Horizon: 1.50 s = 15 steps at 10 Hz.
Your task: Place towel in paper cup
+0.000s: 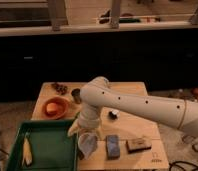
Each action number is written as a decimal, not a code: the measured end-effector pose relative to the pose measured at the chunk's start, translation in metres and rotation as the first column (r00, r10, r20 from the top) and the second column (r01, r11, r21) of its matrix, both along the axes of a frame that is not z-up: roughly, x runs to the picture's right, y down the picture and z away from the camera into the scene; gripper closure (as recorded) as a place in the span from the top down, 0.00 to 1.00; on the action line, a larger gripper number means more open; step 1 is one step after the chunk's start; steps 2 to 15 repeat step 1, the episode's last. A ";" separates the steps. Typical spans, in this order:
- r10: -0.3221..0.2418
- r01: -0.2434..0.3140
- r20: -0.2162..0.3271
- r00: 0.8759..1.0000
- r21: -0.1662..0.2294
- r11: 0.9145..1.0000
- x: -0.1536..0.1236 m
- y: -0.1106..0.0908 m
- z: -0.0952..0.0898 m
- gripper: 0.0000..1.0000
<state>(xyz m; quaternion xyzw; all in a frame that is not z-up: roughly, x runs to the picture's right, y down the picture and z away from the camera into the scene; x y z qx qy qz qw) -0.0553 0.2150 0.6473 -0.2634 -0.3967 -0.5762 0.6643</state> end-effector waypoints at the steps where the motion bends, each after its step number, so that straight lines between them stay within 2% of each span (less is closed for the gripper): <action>1: -0.005 0.005 -0.004 1.000 0.003 1.000 0.001 -0.003 -0.002 0.80; 15: -0.005 0.005 -0.004 1.000 0.003 1.000 0.001 -0.003 -0.002 0.80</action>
